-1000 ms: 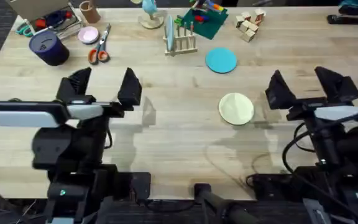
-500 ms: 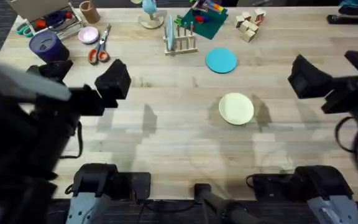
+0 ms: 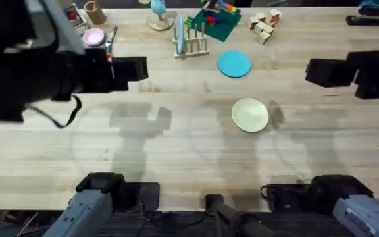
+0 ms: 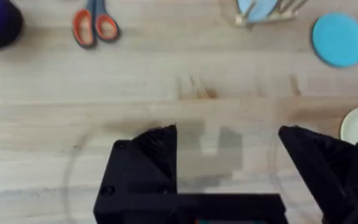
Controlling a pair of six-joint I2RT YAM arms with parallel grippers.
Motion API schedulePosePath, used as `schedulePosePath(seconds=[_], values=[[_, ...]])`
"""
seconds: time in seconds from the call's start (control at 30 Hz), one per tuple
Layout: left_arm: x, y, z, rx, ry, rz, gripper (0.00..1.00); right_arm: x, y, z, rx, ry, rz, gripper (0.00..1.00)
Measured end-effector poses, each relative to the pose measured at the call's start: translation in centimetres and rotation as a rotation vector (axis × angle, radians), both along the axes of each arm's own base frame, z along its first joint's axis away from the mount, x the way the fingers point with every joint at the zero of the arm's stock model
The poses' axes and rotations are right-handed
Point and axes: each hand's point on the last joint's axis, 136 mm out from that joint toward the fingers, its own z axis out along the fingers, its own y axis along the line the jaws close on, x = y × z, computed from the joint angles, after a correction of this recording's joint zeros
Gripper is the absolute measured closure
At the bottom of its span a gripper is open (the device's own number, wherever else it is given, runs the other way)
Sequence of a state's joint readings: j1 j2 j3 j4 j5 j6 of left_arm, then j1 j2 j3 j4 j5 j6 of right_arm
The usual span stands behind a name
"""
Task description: Pick up the plates from the table one by one and place each into a slot on the dish rack.
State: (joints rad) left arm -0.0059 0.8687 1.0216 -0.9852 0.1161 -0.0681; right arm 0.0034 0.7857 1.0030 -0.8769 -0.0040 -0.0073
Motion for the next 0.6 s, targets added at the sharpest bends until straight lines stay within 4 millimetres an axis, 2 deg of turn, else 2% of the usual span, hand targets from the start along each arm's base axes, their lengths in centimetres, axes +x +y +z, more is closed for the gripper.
schedulePosePath(seconds=[0.23,0.43,0.47,0.6], values=[[1.6,-0.3,-2.8,-0.014,0.146,-0.012,0.008,0.9,0.0,-1.6,0.000,0.102,0.000,0.005],[2.0,-0.4,-4.0,-0.019,0.199,-0.011,0.019,0.8,0.0,-1.7,0.000,0.107,0.000,0.005],[2.0,-0.5,-4.1,-0.024,0.200,-0.014,0.147,0.8,0.0,-1.7,0.000,0.107,0.000,0.006],[1.9,-1.7,-3.9,-0.082,0.202,-0.057,0.778,0.8,0.0,-1.6,0.000,0.107,0.000,0.005]])
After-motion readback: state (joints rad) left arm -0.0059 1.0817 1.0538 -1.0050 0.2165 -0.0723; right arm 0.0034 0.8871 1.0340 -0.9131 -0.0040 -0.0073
